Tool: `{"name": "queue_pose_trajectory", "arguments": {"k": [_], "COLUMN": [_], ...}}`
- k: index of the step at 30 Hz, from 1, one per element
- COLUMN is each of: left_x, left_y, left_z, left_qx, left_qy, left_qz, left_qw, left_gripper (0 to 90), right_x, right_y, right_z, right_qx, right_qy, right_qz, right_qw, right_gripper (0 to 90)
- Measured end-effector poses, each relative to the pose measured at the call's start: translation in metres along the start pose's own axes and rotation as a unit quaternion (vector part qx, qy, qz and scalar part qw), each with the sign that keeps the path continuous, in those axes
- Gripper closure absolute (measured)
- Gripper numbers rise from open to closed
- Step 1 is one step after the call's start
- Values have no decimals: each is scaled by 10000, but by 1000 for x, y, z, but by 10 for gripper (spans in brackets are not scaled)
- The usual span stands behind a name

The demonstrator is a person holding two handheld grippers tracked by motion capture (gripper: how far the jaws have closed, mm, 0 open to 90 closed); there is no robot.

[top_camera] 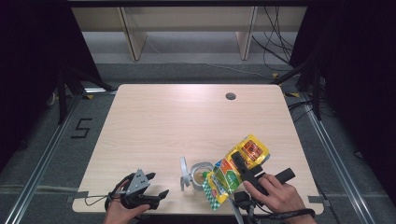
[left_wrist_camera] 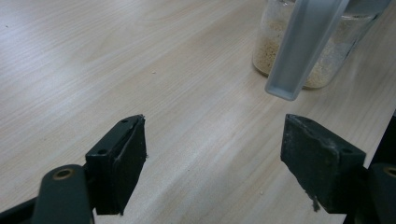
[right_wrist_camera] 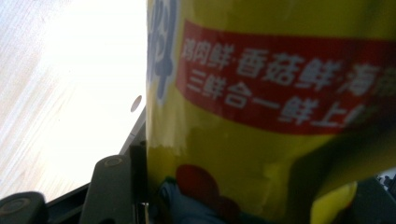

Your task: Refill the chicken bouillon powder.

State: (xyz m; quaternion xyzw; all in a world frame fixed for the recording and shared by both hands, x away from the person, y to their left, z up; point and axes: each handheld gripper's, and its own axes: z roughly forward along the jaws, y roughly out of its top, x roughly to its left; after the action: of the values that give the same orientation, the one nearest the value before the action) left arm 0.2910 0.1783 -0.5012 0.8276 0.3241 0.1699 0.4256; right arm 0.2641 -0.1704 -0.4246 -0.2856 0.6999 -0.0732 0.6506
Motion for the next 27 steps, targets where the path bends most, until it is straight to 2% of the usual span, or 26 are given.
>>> {"name": "queue_pose_trajectory", "arguments": {"k": [1, 3, 4, 7, 8, 12, 16, 18, 19, 20, 22, 23, 24, 25, 27], "left_x": [-1, 0, -1, 2, 1, 0, 0, 1, 0, 2, 2, 1, -1, 1, 1], "left_y": [0, 0, 0, 0, 0, 0, 0, 0, 0, 1, 1, 0, 0, 1, 1], "left_z": [0, 0, 0, -1, 0, 1, 2, 2, 2, 1, 1, 1, 1, 0, 0], "left_qx": [-39, 4, -93, 0, -70, 5, -18, -69, -77, -9, -25, -69, -77, -69, -62], "left_qy": [-46, -27, -58, -21, -46, -48, -54, -53, -46, -64, -46, -41, -39, -44, -53], "left_qz": [-52, -2, -74, 117, 5, -14, -49, 37, 17, 81, 97, 61, -64, 81, 74], "left_qw": [10000, 10000, 9999, 9999, 10000, 10000, 10000, 10000, 10000, 9999, 9999, 9999, 9999, 9999, 9999], "left_gripper": [223, 223, 223, 223, 223, 223, 223, 223, 223, 223, 223, 223, 223, 223, 223], "right_x": [0, 1, 1, 0, 0, 0, -1, -2, -2, -2, -1, -1, -2, -1, -2], "right_y": [0, 1, 1, 2, 2, 3, 2, 2, 2, 2, 2, 2, 2, 2, 2], "right_z": [0, 0, 0, 0, 0, 0, 1, 2, 2, 2, 2, 2, 2, 2, 2], "right_qx": [2, 6, -3, -17, -28, -37, -66, -63, -71, -79, -63, -63, -67, -63, -58], "right_qy": [5, -2, 2, 11, -2, 7, -6, -5, -2, 9, 7, 7, 13, 16, 11], "right_qz": [-14, -2, -13, -70, -70, -74, -76, -85, -72, -60, -70, -70, -67, -67, -76], "right_qw": [10000, 10000, 10000, 10000, 10000, 10000, 9999, 9999, 9999, 10000, 10000, 10000, 10000, 10000, 10000], "right_gripper": [442, 442, 442, 442, 443, 452, 465, 469, 470, 470, 470, 470, 470, 471, 471]}}
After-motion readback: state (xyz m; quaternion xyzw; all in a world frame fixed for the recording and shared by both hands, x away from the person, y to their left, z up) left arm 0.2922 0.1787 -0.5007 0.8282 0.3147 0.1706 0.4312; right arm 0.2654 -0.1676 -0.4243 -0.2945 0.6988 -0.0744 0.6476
